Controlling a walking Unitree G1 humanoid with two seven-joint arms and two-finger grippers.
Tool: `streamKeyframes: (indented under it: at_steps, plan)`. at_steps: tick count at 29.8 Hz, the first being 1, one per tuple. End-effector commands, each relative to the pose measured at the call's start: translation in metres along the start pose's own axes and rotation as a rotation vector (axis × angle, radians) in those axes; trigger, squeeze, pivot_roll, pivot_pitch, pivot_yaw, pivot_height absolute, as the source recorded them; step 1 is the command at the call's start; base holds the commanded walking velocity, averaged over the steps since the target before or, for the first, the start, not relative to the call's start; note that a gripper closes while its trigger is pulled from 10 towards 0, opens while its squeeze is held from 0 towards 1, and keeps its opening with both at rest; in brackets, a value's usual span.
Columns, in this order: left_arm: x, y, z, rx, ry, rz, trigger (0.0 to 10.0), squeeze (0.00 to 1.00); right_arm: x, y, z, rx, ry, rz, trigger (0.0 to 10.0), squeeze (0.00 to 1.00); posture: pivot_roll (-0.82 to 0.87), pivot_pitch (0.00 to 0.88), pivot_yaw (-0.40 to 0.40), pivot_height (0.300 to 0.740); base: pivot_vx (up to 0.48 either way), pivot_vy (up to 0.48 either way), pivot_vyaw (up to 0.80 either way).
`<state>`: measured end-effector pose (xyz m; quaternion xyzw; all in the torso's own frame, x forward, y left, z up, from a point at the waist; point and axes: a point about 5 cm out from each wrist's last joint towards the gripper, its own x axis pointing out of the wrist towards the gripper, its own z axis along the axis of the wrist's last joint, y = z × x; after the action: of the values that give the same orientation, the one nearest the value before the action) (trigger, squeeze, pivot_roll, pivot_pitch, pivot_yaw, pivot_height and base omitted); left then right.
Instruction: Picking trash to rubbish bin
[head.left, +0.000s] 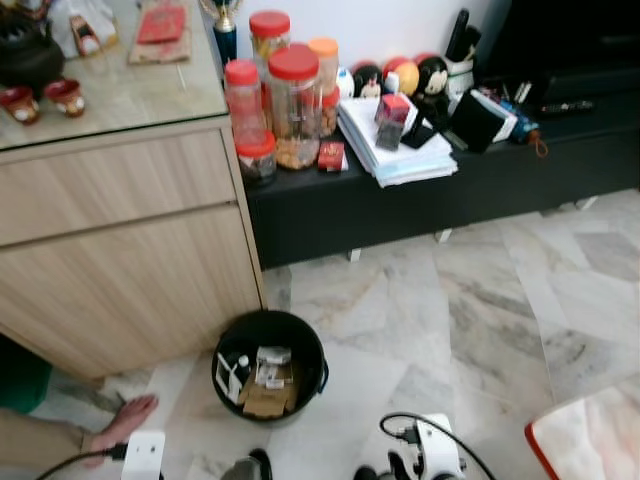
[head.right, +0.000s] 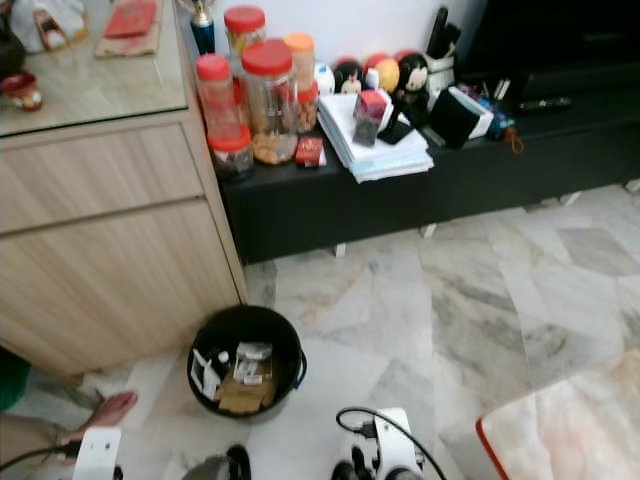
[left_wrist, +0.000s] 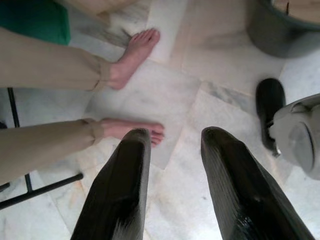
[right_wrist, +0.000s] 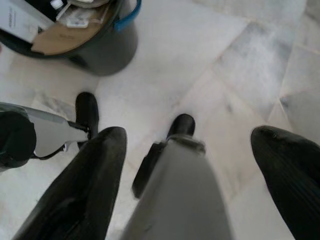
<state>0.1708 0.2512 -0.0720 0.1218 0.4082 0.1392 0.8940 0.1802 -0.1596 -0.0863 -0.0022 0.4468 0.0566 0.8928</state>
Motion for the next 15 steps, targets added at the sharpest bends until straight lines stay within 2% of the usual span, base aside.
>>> streamKeyframes:
  at_steps: [1, 15]
  plan:
    - [-0.0035, -0.0029, -0.0121, 0.025, 0.041, -0.011, 10.0, 0.00, -0.0011, -0.0014, -0.0053, 0.002, 0.023, -0.004, 10.0, 0.00, 0.11, 0.165, -0.011, 0.740, -0.247, 0.000, 0.00]
    - [-0.0031, -0.0033, -0.0106, 0.020, 0.035, -0.010, 10.0, 0.00, -0.0004, 0.0003, -0.0032, 0.005, 0.014, 0.001, 10.0, 0.00, 0.11, 0.163, -0.013, 0.740, -0.244, 0.000, 0.00]
